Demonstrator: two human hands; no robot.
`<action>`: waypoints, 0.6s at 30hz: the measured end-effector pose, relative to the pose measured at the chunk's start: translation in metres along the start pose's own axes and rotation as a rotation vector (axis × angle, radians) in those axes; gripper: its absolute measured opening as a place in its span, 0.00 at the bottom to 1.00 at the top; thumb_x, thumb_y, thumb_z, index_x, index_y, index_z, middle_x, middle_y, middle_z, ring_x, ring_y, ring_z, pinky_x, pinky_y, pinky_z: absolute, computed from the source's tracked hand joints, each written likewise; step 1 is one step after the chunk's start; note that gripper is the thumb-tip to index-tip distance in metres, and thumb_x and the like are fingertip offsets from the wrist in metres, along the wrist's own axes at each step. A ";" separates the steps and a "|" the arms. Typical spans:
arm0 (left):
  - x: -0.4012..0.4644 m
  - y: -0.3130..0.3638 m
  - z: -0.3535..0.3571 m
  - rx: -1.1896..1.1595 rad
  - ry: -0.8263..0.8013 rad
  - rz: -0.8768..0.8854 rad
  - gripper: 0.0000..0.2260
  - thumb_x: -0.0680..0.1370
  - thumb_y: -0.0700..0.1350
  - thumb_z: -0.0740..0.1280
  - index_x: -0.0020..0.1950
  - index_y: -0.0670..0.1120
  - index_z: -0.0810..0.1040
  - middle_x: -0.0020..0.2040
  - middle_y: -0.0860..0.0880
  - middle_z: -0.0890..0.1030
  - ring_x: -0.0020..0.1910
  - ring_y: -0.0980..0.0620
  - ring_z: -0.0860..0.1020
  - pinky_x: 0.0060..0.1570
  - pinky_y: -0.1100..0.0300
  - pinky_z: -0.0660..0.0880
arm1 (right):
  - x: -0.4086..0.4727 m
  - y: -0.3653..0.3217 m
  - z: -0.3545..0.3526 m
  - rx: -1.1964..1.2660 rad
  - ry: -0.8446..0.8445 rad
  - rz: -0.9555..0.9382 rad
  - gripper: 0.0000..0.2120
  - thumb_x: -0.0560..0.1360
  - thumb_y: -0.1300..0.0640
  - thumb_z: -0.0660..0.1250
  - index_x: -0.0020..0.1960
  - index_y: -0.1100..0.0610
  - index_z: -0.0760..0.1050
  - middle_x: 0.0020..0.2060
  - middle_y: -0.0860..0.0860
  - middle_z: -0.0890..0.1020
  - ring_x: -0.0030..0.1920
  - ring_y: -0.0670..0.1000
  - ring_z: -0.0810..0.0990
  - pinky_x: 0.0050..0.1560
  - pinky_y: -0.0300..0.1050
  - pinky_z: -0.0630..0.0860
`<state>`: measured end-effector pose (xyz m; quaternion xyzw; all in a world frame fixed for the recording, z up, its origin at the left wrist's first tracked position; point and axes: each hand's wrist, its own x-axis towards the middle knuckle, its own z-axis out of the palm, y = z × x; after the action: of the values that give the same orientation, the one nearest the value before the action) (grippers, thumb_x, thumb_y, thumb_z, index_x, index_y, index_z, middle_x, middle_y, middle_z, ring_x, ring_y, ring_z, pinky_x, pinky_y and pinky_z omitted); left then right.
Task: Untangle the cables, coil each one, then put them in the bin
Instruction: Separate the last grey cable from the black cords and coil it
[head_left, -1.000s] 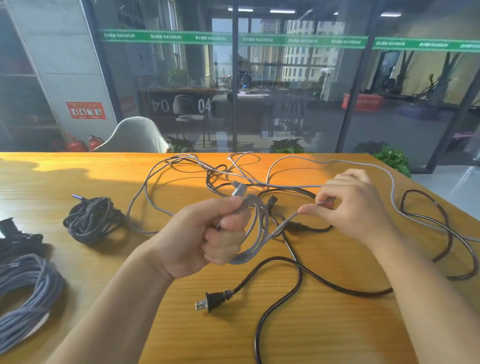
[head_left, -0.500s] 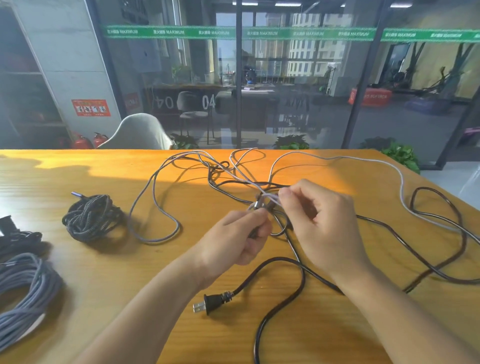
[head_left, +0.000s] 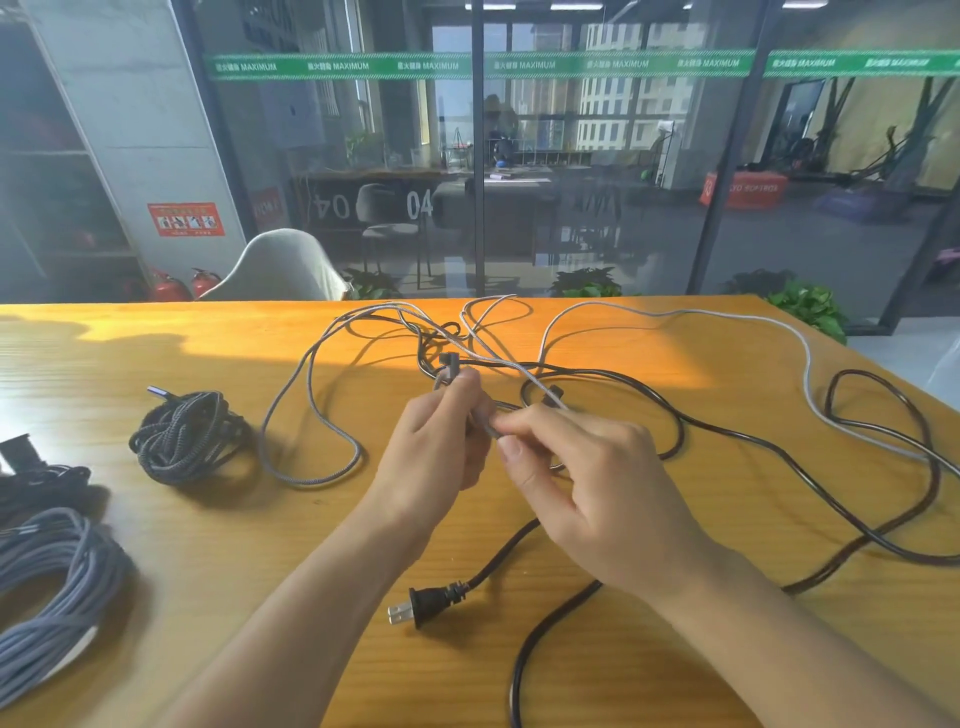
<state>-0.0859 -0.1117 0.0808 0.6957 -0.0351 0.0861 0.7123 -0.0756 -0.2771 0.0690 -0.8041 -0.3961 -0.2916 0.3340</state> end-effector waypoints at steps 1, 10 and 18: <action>0.001 0.001 -0.002 -0.003 0.018 0.022 0.20 0.87 0.49 0.56 0.37 0.46 0.70 0.29 0.50 0.59 0.28 0.51 0.55 0.28 0.60 0.54 | 0.001 0.003 -0.002 -0.016 0.032 0.012 0.11 0.84 0.52 0.63 0.50 0.53 0.81 0.36 0.44 0.79 0.36 0.47 0.76 0.37 0.43 0.72; 0.005 0.004 -0.014 -0.018 0.082 0.108 0.19 0.88 0.52 0.54 0.40 0.47 0.69 0.31 0.47 0.70 0.31 0.49 0.63 0.33 0.56 0.60 | -0.002 -0.004 0.006 0.055 -0.429 0.008 0.11 0.85 0.49 0.62 0.51 0.49 0.82 0.35 0.45 0.80 0.39 0.45 0.78 0.45 0.50 0.76; -0.001 0.019 -0.023 -0.425 -0.409 -0.131 0.19 0.86 0.55 0.54 0.39 0.48 0.69 0.27 0.52 0.63 0.23 0.54 0.60 0.26 0.61 0.61 | -0.004 0.014 0.016 0.130 -0.712 0.040 0.25 0.84 0.37 0.58 0.40 0.51 0.79 0.29 0.46 0.78 0.34 0.48 0.76 0.38 0.37 0.67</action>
<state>-0.0921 -0.0891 0.0984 0.5345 -0.1502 -0.1114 0.8242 -0.0631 -0.2728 0.0521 -0.8399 -0.4894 0.0393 0.2311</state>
